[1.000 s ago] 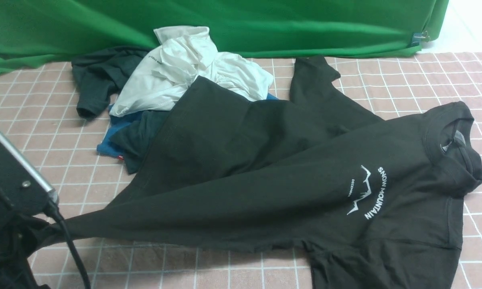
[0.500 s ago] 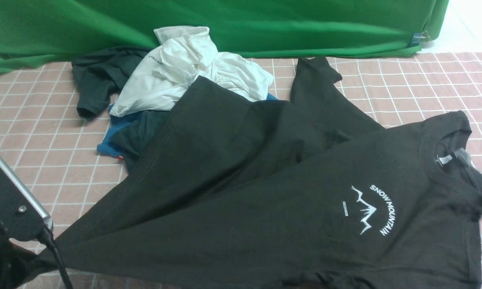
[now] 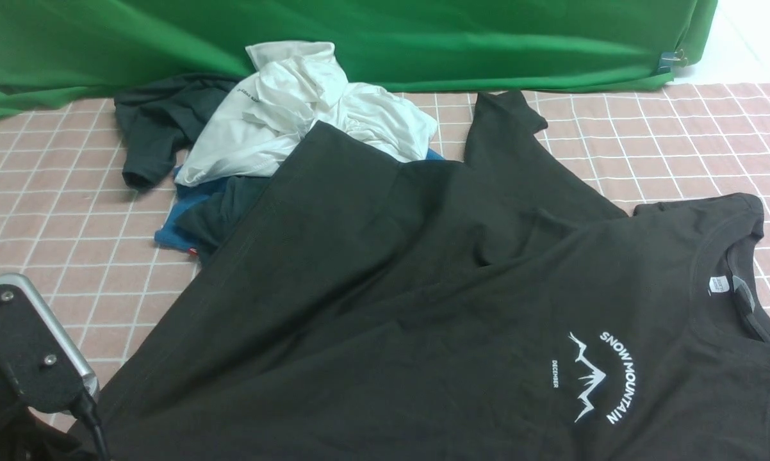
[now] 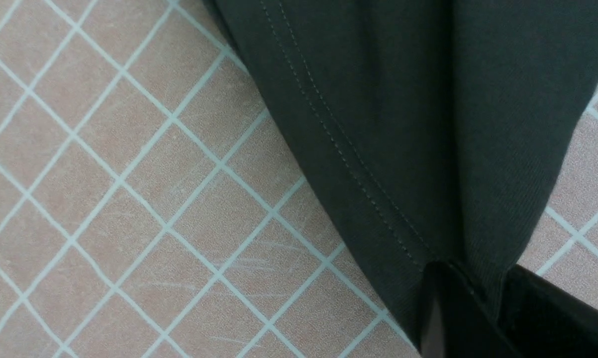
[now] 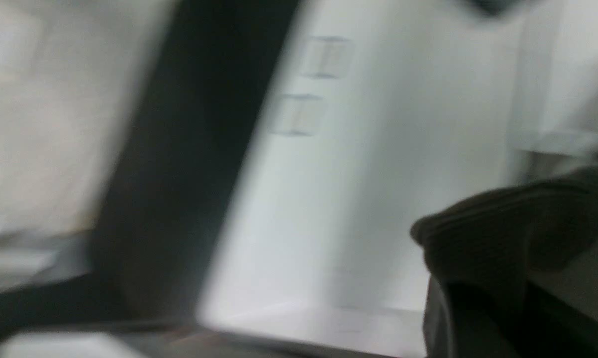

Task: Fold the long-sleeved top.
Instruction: Use your right arm to clamp the cuff closest to him, then use the right arm to drag and place the cuff at thecentered position on the left edge of the fabric

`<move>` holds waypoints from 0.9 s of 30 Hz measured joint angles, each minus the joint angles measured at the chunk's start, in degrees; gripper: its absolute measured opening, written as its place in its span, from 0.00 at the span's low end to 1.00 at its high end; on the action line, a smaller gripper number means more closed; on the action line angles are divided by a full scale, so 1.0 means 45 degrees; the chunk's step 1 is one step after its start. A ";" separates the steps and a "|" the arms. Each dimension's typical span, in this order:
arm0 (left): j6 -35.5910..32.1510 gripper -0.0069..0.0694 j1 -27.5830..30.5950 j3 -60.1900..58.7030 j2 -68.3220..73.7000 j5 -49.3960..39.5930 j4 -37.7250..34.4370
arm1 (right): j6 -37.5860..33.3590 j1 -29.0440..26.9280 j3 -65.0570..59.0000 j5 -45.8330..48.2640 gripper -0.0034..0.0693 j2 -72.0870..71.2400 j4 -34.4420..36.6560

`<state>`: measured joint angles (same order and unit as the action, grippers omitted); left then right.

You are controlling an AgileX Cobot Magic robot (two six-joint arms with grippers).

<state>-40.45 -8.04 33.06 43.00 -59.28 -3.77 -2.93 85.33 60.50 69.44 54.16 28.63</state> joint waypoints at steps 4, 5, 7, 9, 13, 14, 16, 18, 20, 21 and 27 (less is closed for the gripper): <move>0.0000 0.11 0.0000 0.0000 0.0000 0.0179 0.0039 | 0.0400 -0.1634 0.0000 -0.0056 0.20 0.0012 -0.2414; 0.0000 0.11 0.0000 0.0000 0.0000 0.0232 0.0039 | 0.0390 -0.2169 0.0000 -0.0082 0.20 0.0043 -0.2927; 0.0000 0.11 0.0000 0.0000 0.0000 0.0320 0.0050 | -0.0118 -0.3254 0.0000 -0.0093 0.20 0.0203 -0.3745; 0.0000 0.11 0.0000 0.0000 0.0000 0.0345 0.0084 | -0.0903 -0.4293 0.0000 -0.0267 0.20 0.0442 -0.4116; 0.0000 0.11 0.0000 0.0000 0.0000 0.0412 0.0137 | -0.3039 -0.5934 0.0012 -0.1398 0.20 0.1173 -0.4428; 0.0000 0.11 0.0000 0.0000 0.0000 0.0412 0.0137 | -0.3536 -0.6324 0.0029 -0.1805 0.20 0.1423 -0.4506; 0.0000 0.11 0.0000 -0.0072 0.0000 0.0509 0.0137 | -0.4327 -0.6959 0.0160 -0.2530 0.20 0.1998 -0.4627; 0.0000 0.11 0.0000 -0.0305 0.0000 0.0678 0.0137 | -0.4908 -0.7425 0.0421 -0.3102 0.20 0.2498 -0.4678; 0.0000 0.11 0.0000 -0.0704 0.0000 0.0920 0.0137 | -0.5585 -0.7847 0.0948 -0.3656 0.20 0.3134 -0.4702; 0.0000 0.11 0.0000 -0.0972 0.0000 0.1074 0.0137 | -0.6030 -0.8011 0.1294 -0.3879 0.20 0.3463 -0.4703; 0.0000 0.11 0.0000 -0.1607 0.0000 0.1577 0.0137 | -0.7979 -0.8221 0.3760 -0.4183 0.20 0.5517 -0.4730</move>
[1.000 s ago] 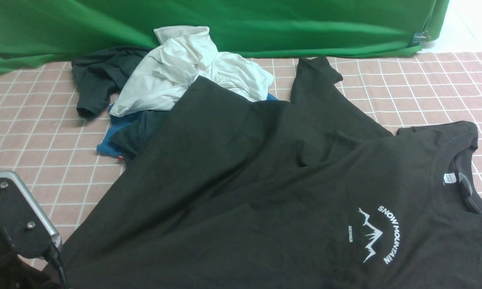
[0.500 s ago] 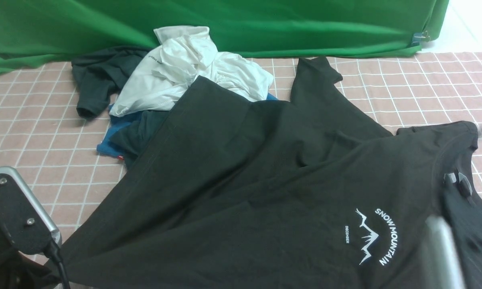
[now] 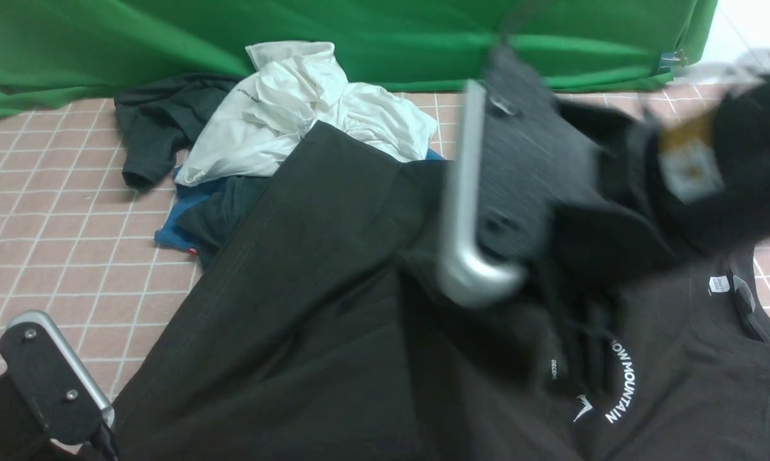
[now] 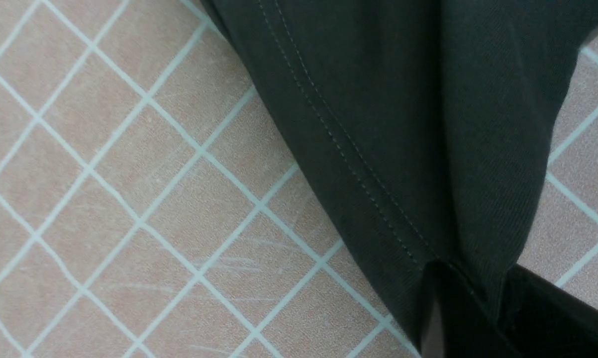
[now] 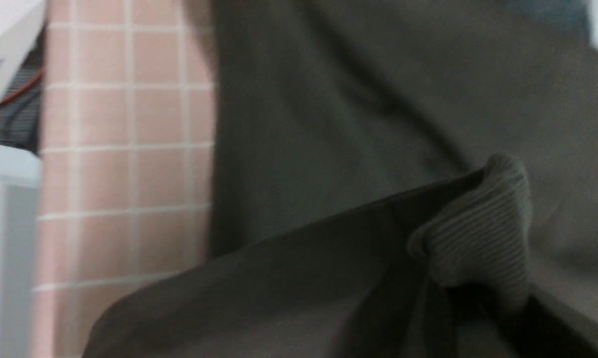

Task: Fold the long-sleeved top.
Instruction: Use the right arm to drag and place the cuff at thecentered position on the left edge of the fabric

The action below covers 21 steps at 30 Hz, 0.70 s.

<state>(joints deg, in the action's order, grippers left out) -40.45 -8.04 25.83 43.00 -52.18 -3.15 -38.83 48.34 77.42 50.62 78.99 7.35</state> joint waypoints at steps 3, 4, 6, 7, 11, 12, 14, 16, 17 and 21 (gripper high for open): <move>0.0000 0.11 0.0000 -0.0053 0.0000 0.0122 0.0000 | -0.0783 -0.0009 0.1409 -0.0040 0.20 0.1129 0.0000; 0.0000 0.11 0.0000 -0.0053 0.0000 0.0134 0.0000 | -0.1041 -0.0009 0.1930 -0.0054 0.20 0.1530 0.0000; 0.0000 0.11 0.0000 -0.0053 0.0000 0.0137 0.0000 | -0.1530 -0.0009 0.2838 -0.0069 0.20 0.2196 0.0000; 0.0000 0.11 0.0000 -0.0053 0.0000 0.0137 0.0000 | -0.1794 -0.0009 0.3312 -0.0082 0.20 0.2542 0.0000; 0.0000 0.11 0.0000 -0.0053 0.0000 0.0137 0.0000 | -0.2630 -0.0009 0.4777 -0.0008 0.20 0.3656 0.0000; 0.0000 0.11 0.0000 -0.0053 0.0000 0.0137 0.0000 | -0.2732 -0.0009 0.4944 0.0008 0.20 0.3895 0.0000; 0.0000 0.11 0.0000 -0.0053 0.0000 0.0137 0.0000 | -0.2890 -0.0009 0.5127 0.0008 0.20 0.4249 0.0000; 0.0000 0.11 0.0000 -0.0053 0.0000 0.0153 0.0000 | -0.2982 -0.0009 0.5155 -0.0050 0.20 0.4608 0.0000; 0.0000 0.11 0.0000 -0.0053 0.0000 0.0181 0.0000 | -0.3047 -0.0009 0.5155 -0.0150 0.20 0.4821 0.0000; 0.0000 0.11 0.0000 -0.0053 0.0000 0.0304 0.0000 | -0.3110 -0.0009 0.5155 -0.0752 0.20 0.5345 0.0000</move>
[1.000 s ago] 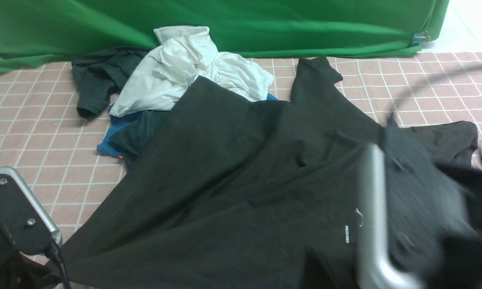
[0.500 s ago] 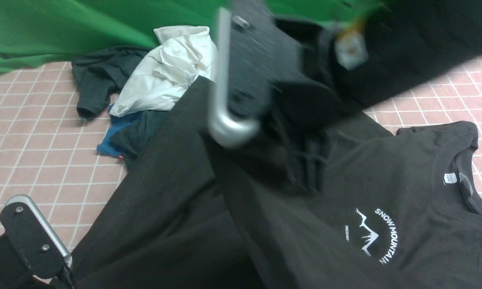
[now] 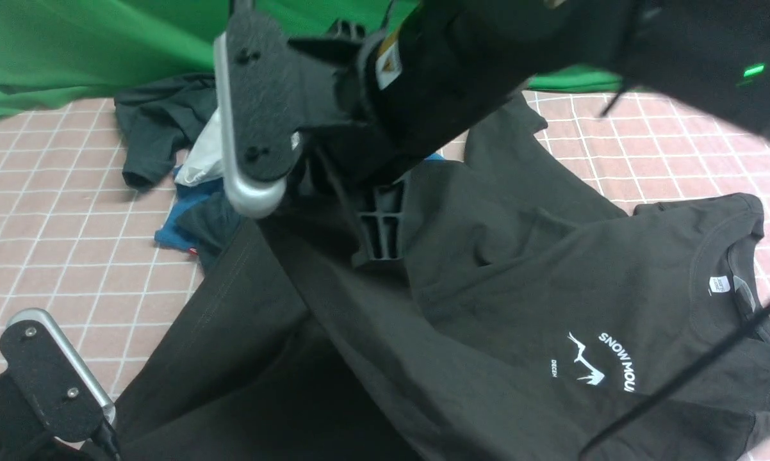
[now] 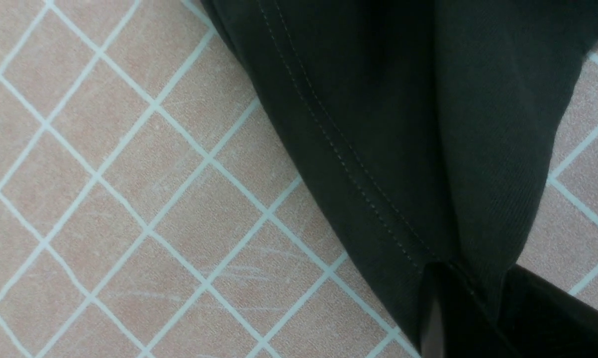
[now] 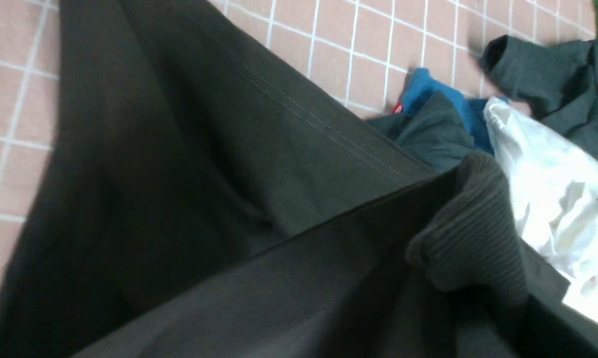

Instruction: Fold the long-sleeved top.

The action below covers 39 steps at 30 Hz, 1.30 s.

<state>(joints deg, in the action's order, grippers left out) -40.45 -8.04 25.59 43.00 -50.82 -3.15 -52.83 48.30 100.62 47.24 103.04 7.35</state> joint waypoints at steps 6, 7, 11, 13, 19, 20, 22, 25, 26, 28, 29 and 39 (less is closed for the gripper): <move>0.0000 0.11 0.0000 0.0000 0.0000 0.0119 0.0000 | -0.0042 0.0000 0.0014 -0.2006 0.20 0.1199 -0.0012; 0.0000 0.11 0.0000 0.0000 0.0000 0.0119 0.0000 | -0.0042 0.0000 0.0014 -0.2236 0.20 0.1374 -0.0012; 0.0000 0.11 0.0000 0.0000 0.0000 0.0119 0.0000 | -0.0042 0.0000 0.0014 -0.3009 0.20 0.1977 -0.0012; 0.0000 0.11 0.0000 0.0000 0.0000 0.0119 0.0000 | -0.0042 0.0000 0.0014 -0.3154 0.20 0.2157 -0.0012; 0.0045 0.11 0.0000 0.0000 0.0000 0.0119 0.0000 | 0.0126 0.0000 0.0014 -0.3366 0.35 0.2425 -0.0050; 0.0045 0.11 0.0000 0.0000 0.0000 0.0119 0.0000 | 0.0316 0.0000 0.0014 -0.3442 0.45 0.2425 -0.0050; 0.0049 0.12 0.0000 0.0000 0.0000 0.0119 0.0000 | 0.0797 0.0000 0.0014 -0.3655 0.66 0.2425 -0.0050; 0.0094 0.15 0.0000 0.0000 0.0000 0.0119 0.0000 | 0.1634 0.0000 0.0014 -0.3562 0.93 0.2303 -0.0425; 0.0109 0.17 0.0000 0.0000 0.0000 0.0119 0.0000 | 0.1952 0.0000 0.0014 -0.3438 0.96 0.2203 -0.0628; 0.0124 0.23 0.0000 0.0000 0.0000 0.0119 0.0000 | 0.3321 0.0000 0.0014 -0.2752 0.94 0.1665 -0.1633; 0.0124 0.25 0.0000 0.0000 0.0000 0.0119 0.0000 | 0.3732 0.0000 0.0014 -0.2500 0.91 0.1458 -0.1831; 0.1867 0.70 0.0000 0.0402 0.0000 0.1080 -0.2062 | 0.8262 -0.2249 -0.0042 0.4040 0.23 -0.1912 -0.4392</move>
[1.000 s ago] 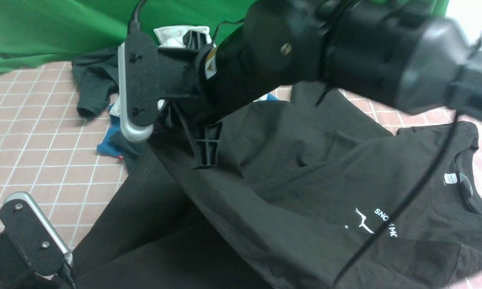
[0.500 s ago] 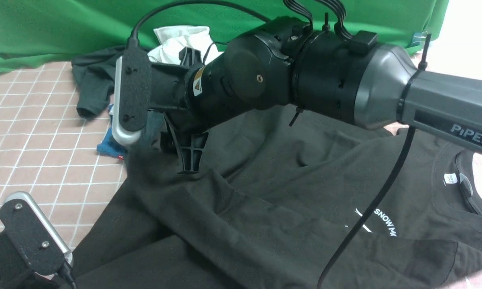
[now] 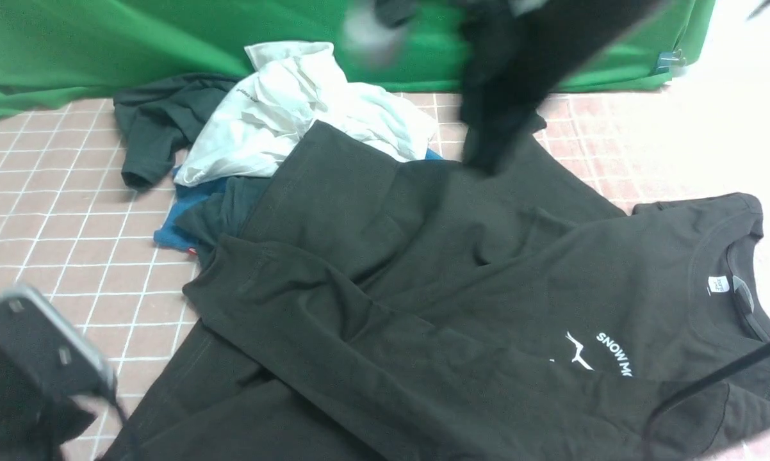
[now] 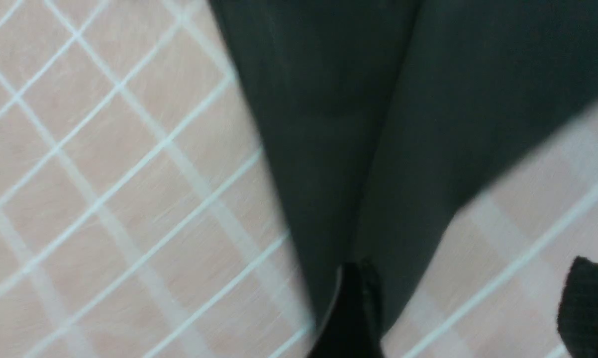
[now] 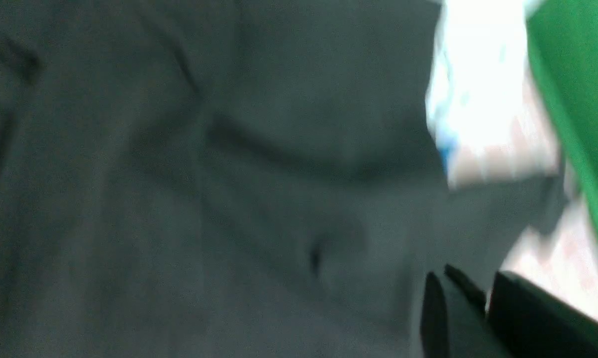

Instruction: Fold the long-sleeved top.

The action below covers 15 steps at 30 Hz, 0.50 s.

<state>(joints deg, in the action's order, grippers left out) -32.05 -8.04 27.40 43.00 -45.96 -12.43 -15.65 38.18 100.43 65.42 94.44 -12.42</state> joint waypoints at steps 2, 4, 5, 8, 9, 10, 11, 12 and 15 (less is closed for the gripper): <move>0.0163 0.70 0.0000 0.0147 0.0000 0.0202 -0.0566 | 0.0534 -0.0576 -0.0335 0.0364 0.22 -0.0318 -0.0023; -0.0306 0.61 0.0000 0.0552 0.0029 0.0357 -0.1423 | 0.1302 -0.1867 -0.1670 0.0619 0.22 -0.1125 0.0010; -0.0547 0.52 0.0000 0.0869 0.0112 0.0369 -0.1589 | 0.1635 -0.2560 -0.2358 0.0591 0.22 -0.1445 0.0098; -0.0770 0.26 0.0000 0.1981 0.0760 0.0381 -0.1917 | 0.2254 -0.4212 -0.4764 -0.0014 0.23 -0.2408 0.0880; -0.0843 0.19 0.0000 0.2471 0.1148 0.0381 -0.2068 | 0.2385 -0.4769 -0.5429 -0.0381 0.24 -0.2646 0.1249; -0.0931 0.16 0.0000 0.2778 0.1428 0.0392 -0.2196 | 0.2471 -0.5079 -0.6070 -0.0792 0.25 -0.2812 0.1687; -0.1116 0.13 0.0000 0.3304 0.1970 0.0390 -0.2398 | 0.2543 -0.5630 -0.6840 -0.1384 0.27 -0.3092 0.2328; -0.1335 0.12 0.0000 0.3952 0.2745 0.0390 -0.2585 | 0.2536 -0.6055 -0.7684 -0.1833 0.30 -0.3311 0.3112; -0.2258 0.11 0.0000 0.5415 0.4891 0.0586 -0.2749 | 0.2479 -0.6484 -0.9204 -0.2754 0.41 -0.3601 0.4199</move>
<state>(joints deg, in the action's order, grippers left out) -42.21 -8.04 51.77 65.01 -43.32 -24.80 -4.49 9.00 59.01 53.02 78.23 6.48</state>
